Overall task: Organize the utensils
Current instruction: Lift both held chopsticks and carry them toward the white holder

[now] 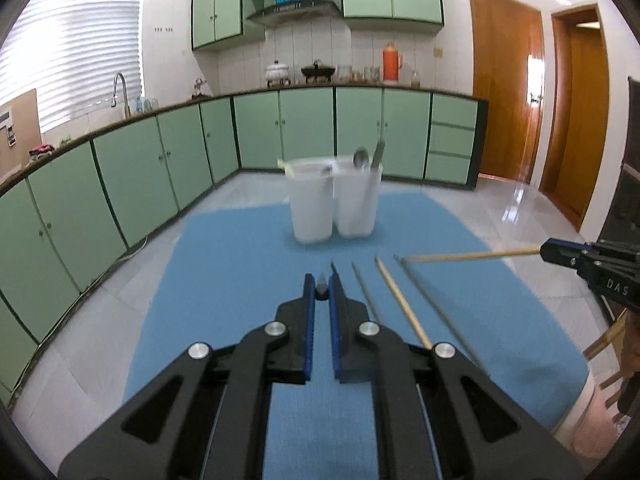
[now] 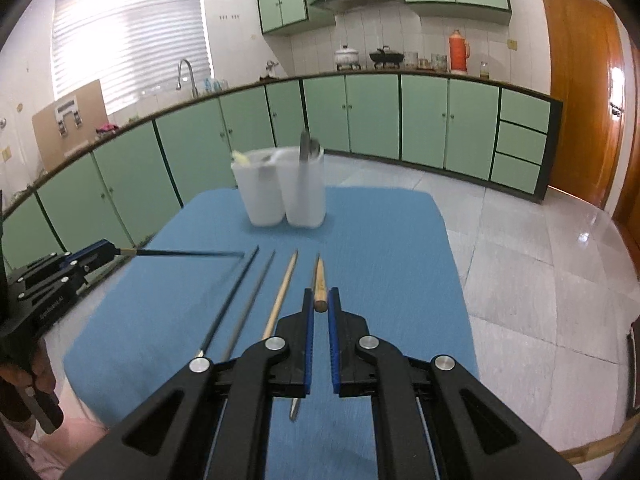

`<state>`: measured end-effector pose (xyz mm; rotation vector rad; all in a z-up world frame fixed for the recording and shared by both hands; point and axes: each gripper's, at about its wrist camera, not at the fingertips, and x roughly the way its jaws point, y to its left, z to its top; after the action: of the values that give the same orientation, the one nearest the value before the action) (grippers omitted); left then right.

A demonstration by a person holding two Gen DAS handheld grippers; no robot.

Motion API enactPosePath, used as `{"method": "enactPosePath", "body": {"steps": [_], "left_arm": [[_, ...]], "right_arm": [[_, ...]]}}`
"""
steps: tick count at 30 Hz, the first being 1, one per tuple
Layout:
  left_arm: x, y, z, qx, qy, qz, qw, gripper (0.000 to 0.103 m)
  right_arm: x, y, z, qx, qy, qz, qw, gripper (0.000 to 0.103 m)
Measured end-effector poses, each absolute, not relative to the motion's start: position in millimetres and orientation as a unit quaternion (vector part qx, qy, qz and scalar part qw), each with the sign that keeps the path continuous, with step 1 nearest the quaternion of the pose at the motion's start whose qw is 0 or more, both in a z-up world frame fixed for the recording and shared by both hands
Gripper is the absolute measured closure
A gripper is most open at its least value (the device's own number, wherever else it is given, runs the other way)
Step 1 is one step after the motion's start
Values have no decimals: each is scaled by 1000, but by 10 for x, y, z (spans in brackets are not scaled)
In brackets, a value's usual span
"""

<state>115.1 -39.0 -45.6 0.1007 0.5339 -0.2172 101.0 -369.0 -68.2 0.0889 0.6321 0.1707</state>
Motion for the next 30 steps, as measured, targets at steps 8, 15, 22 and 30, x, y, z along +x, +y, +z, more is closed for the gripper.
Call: {"method": "enactPosePath", "body": {"steps": [8, 15, 22, 30], "left_arm": [[1402, -379, -103, 37, 242, -124, 962, 97], [1590, -429, 62, 35, 233, -136, 962, 97], [1716, -453, 158, 17, 226, -149, 963, 97], [1856, -456, 315, 4, 206, -156, 966, 97]], "right_arm": [[1265, -3812, -296, 54, 294, 93, 950, 96], [1433, -3785, -70, 40, 287, 94, 952, 96], [1559, -3752, 99, 46, 271, 95, 957, 96], [1725, -3759, 261, 44, 259, 109, 959, 96]]}}
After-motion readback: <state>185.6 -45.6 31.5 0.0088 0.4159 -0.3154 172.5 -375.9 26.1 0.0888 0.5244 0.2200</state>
